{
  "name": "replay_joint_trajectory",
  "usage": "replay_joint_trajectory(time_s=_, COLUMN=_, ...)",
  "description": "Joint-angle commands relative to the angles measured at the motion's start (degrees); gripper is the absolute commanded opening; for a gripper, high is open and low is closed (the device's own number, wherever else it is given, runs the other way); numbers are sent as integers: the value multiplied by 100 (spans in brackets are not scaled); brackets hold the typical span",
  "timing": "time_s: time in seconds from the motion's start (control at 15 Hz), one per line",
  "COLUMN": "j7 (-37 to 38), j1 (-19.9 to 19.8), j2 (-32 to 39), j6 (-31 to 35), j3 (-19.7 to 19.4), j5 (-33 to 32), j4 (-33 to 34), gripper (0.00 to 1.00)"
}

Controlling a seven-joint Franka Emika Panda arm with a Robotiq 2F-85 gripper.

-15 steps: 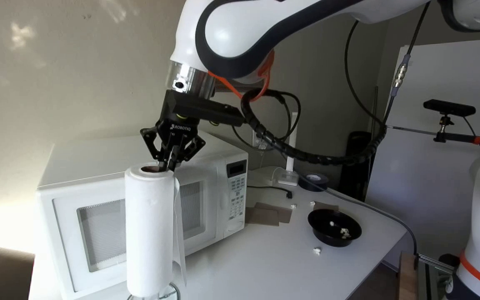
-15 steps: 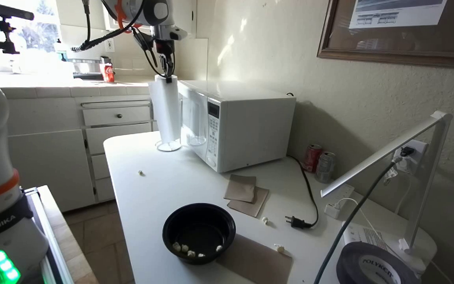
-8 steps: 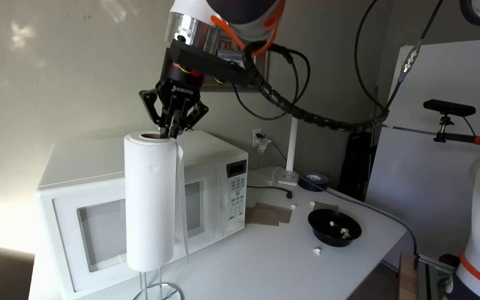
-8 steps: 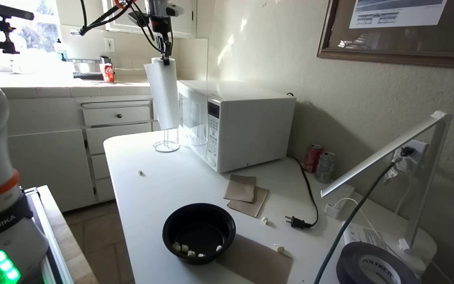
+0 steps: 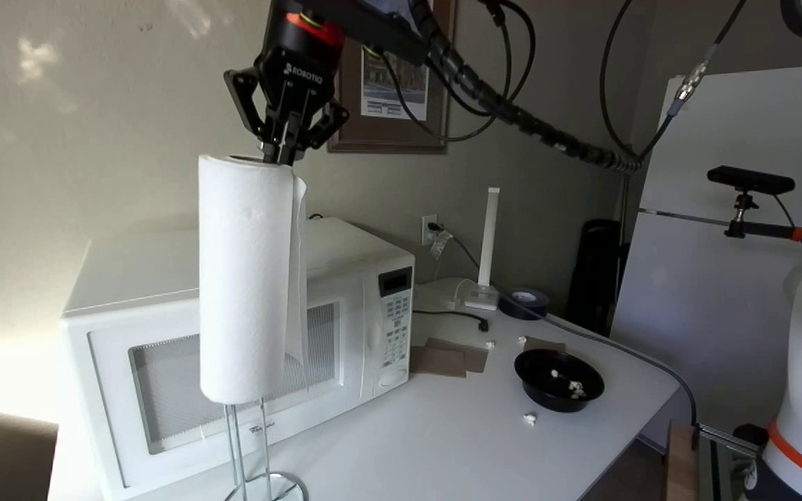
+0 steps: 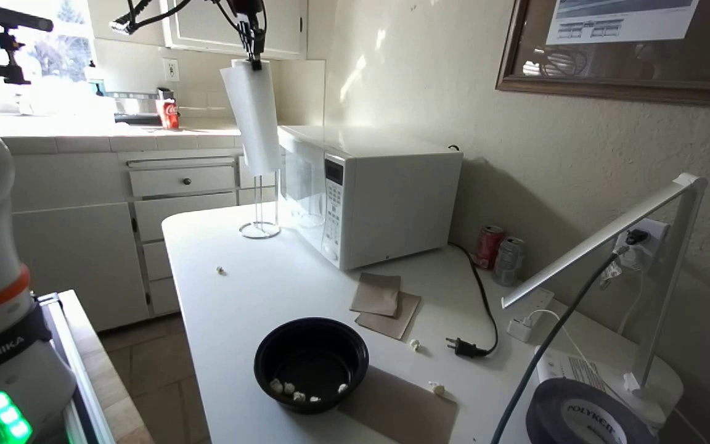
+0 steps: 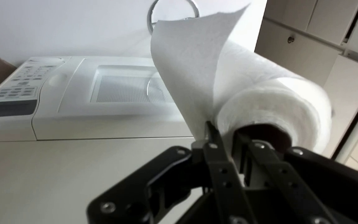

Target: Remove the paper towel roll from the paper towel holder

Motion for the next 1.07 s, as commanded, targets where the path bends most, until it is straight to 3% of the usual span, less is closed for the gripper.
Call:
replay_joint_trajectory(time_s=0.0, j7=89, j1=23, j2=37, j6=-439, j3=38, j5=-162, j4=473, gripper=4)
replay_joint_trajectory(time_s=0.73, j7=225, j1=22, j2=-130, j6=-1197, j3=95, j5=-689, j4=1380, gripper=4)
replay_joint_trajectory(time_s=1.0, j7=299, j1=-50, j2=-461, j6=-1355, j3=23, j5=-596, j4=1032, gripper=4)
